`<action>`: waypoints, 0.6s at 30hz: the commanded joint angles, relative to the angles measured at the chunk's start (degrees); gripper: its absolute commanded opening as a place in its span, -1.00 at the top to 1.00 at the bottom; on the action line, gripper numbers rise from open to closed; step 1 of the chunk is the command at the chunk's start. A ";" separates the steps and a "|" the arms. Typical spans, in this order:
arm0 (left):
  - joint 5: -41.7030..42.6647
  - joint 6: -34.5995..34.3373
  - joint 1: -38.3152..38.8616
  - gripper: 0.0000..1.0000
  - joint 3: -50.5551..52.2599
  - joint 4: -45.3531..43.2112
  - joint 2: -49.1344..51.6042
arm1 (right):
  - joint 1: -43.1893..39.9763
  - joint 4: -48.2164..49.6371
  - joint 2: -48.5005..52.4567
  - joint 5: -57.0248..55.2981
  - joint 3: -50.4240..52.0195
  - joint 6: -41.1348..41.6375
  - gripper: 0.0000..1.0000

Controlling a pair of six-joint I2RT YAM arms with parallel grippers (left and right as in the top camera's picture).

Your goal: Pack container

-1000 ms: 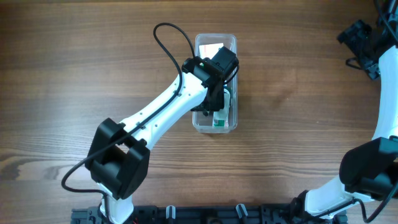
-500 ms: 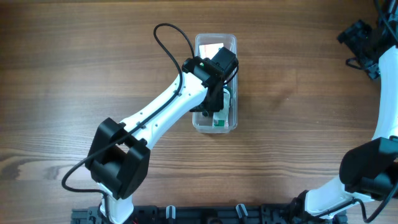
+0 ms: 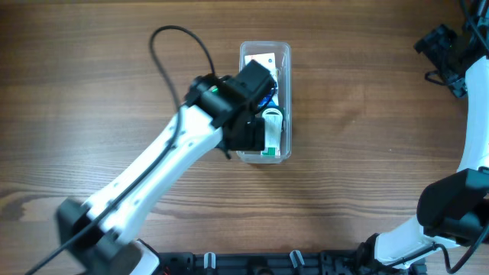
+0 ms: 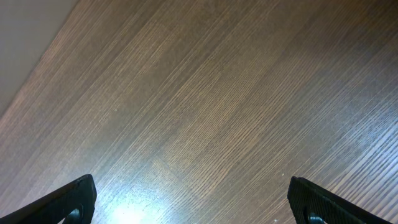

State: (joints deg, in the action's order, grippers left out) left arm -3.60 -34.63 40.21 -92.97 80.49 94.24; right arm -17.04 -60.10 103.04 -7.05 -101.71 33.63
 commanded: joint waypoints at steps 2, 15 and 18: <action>-1.29 2.91 3.98 -0.89 -0.81 1.07 -13.62 | 0.13 0.09 0.37 0.31 0.22 0.92 -1.00; -15.10 0.94 24.39 -0.99 -0.79 1.36 -37.07 | 0.13 0.09 0.37 0.31 0.22 0.92 -0.99; -15.10 0.94 24.39 -0.99 -0.79 1.44 -37.40 | 0.13 0.09 0.37 0.31 0.22 0.90 -0.99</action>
State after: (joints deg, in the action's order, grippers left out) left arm -16.43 -33.34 64.14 -93.30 81.95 56.95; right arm -17.04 -60.10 103.04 -7.05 -101.71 33.63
